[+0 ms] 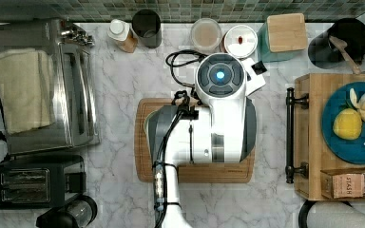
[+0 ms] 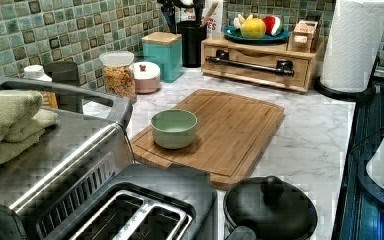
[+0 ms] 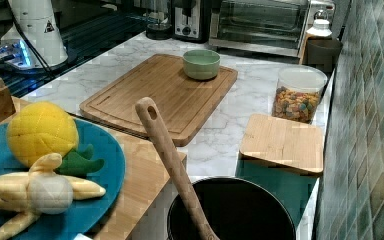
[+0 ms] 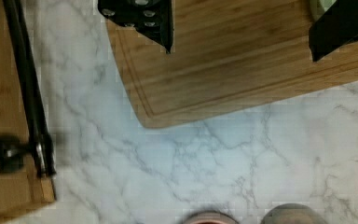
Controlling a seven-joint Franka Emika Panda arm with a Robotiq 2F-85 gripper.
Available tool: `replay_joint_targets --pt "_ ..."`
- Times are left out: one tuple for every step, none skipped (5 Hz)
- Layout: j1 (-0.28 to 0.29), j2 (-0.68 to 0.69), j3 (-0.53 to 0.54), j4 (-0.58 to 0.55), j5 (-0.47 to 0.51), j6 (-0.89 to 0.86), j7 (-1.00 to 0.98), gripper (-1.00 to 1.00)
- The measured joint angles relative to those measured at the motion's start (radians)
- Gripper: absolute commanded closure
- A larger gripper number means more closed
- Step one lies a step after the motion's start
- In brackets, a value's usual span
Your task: Open the drawer.
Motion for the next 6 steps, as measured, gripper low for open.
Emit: replay_joint_targets --pt "-0.031 0.015 -0.002 -0.008 -0.003 0.027 -0.124 -1.00" --pt "-0.057 0.023 -0.033 -0.022 -0.037 0.076 -0.204 -1.00" --pt "-0.093 0.023 -0.074 -0.054 -0.042 0.161 -0.302 -1.00" --pt "-0.151 0.029 -0.091 -0.071 -0.097 0.170 -0.396 -1.00" --pt "-0.191 0.043 -0.127 -0.085 -0.103 0.189 -0.405 -1.00" --pt "-0.216 0.046 -0.162 -0.110 -0.108 0.242 -0.405 -1.00"
